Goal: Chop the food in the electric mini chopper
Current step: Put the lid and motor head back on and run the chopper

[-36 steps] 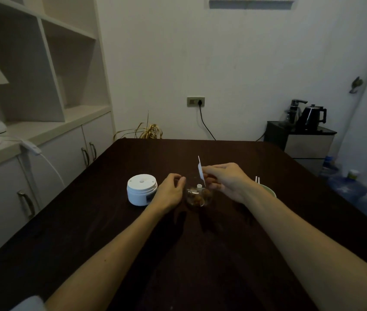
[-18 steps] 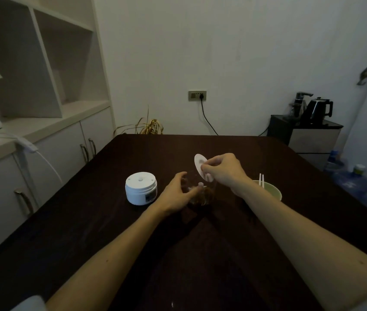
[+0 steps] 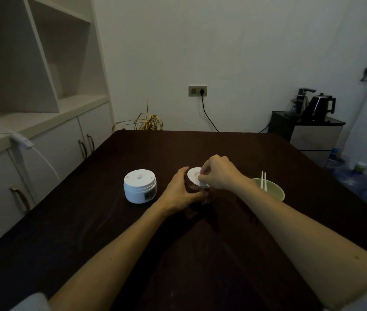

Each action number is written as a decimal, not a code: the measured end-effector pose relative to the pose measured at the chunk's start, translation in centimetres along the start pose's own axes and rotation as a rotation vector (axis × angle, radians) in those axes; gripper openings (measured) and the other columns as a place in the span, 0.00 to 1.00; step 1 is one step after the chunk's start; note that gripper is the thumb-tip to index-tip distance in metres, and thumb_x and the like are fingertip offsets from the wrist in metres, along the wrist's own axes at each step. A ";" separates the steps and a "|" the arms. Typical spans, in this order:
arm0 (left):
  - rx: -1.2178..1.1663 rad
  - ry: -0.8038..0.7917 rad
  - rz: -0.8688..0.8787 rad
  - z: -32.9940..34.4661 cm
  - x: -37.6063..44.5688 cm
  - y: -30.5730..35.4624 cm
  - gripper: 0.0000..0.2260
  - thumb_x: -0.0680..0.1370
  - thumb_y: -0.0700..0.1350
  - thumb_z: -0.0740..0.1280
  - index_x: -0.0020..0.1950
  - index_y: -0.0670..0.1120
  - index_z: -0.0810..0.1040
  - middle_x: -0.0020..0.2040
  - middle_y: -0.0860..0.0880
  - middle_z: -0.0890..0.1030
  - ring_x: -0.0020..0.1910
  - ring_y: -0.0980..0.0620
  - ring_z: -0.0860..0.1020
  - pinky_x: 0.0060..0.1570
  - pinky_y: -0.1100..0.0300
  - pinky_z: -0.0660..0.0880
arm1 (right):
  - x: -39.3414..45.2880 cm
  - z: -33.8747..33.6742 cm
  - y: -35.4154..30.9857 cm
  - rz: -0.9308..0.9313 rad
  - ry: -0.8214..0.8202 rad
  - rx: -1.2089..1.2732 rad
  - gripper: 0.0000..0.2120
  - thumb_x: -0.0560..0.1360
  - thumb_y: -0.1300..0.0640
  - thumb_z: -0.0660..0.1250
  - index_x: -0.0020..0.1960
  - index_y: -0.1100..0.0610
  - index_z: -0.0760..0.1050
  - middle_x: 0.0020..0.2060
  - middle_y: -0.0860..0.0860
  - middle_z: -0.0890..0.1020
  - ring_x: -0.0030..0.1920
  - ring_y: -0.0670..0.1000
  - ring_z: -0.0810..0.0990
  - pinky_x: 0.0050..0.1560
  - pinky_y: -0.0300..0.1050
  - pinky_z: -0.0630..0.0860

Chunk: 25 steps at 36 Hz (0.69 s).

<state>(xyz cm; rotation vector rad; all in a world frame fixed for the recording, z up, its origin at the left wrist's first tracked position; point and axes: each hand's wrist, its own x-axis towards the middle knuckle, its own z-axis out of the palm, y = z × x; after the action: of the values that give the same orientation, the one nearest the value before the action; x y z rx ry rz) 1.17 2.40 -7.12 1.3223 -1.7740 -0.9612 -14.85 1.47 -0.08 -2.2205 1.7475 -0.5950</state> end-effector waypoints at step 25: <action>0.118 0.067 0.044 0.5 0.1 0.2 0.51 0.57 0.64 0.75 0.75 0.53 0.59 0.72 0.52 0.66 0.67 0.54 0.67 0.61 0.59 0.66 | 0.9 0.1 0.3 -0.075 -0.117 -0.087 0.09 0.75 0.57 0.73 0.54 0.57 0.84 0.47 0.52 0.84 0.45 0.49 0.81 0.43 0.42 0.79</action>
<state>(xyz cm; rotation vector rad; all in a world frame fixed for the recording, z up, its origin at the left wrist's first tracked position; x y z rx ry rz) 0.66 2.40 -7.17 1.3663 -1.8240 -0.7900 -14.89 0.55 -0.16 -2.3371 1.6693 -0.4028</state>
